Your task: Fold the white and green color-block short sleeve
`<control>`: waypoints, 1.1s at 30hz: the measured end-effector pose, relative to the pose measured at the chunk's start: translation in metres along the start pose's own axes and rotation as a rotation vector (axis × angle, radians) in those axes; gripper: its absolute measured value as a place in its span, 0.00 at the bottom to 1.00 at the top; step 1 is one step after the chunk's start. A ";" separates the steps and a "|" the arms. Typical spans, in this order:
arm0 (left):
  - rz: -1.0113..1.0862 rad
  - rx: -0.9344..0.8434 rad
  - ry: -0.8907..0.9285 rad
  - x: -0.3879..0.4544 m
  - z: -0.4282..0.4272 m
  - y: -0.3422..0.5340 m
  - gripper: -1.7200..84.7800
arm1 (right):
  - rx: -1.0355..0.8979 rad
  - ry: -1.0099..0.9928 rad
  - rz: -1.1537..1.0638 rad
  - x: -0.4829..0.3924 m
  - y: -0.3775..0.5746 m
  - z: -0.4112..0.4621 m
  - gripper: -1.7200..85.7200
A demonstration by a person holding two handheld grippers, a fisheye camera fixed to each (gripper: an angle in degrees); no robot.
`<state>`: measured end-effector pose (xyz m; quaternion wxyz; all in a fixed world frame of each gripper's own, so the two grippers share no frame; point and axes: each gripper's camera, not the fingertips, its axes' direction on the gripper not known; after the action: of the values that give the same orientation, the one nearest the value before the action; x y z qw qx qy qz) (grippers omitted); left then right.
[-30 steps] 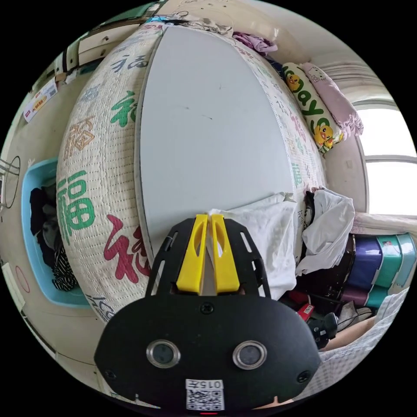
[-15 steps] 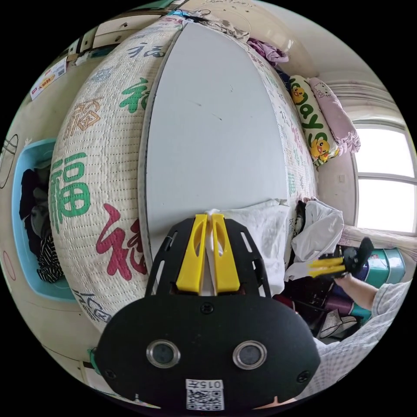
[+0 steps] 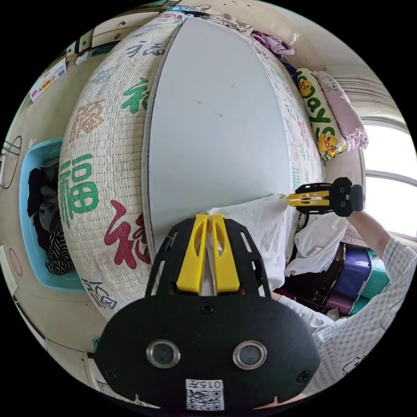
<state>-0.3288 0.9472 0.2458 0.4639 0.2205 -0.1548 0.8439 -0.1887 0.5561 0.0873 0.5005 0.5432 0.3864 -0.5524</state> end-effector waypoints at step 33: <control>0.056 -0.038 0.211 -0.082 0.055 0.051 0.07 | 0.352 -0.681 0.757 0.111 0.056 -0.068 0.05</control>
<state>-0.3205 0.8363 0.2481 0.4580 0.1172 -0.1269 0.8720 -0.1091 0.5961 -0.0233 0.6631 0.5101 -0.1191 -0.5347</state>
